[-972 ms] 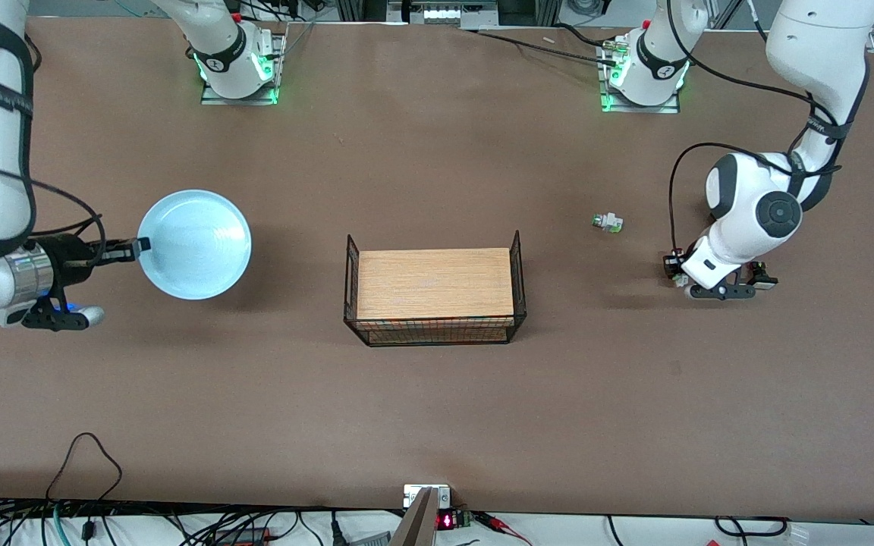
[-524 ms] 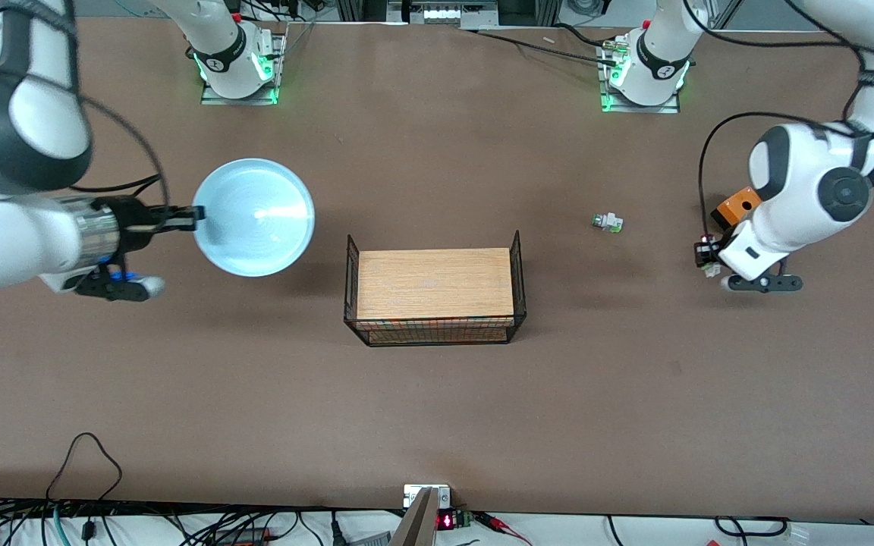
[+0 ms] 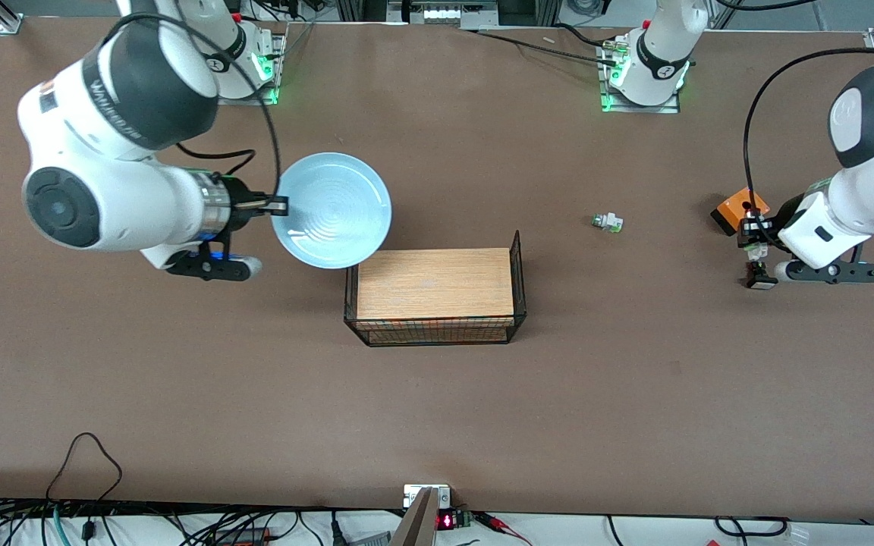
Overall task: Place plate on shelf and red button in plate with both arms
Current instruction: 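Carry the plate over the basket and lower it onto the wooden tray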
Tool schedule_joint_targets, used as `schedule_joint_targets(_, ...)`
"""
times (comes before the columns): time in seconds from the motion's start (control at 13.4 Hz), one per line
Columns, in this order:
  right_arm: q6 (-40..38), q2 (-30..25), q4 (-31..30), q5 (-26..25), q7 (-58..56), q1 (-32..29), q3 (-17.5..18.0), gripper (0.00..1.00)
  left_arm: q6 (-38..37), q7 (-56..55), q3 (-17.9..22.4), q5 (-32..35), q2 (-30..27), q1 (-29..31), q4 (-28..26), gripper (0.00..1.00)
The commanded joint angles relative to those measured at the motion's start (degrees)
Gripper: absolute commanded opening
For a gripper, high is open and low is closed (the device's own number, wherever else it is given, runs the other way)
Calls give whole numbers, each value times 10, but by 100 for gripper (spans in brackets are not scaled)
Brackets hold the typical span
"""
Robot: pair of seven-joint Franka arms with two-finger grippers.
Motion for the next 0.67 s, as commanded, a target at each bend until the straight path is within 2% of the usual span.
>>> schedule_joint_targets(0.0, 47, 2, -9, 1, 47, 43, -4, 0, -81, 4, -4, -2, -6, 3, 65, 0)
schedule_joint_targets(0.3, 139, 9, -51, 1, 73, 81, -4, 0, -100, 6, -7, -2, -3, 4, 91, 0)
schedule_joint_targets(0.6, 191, 30, -55, 0, 108, 112, -4, 0, -98, 9, -7, -3, 1, 6, 94, 0)
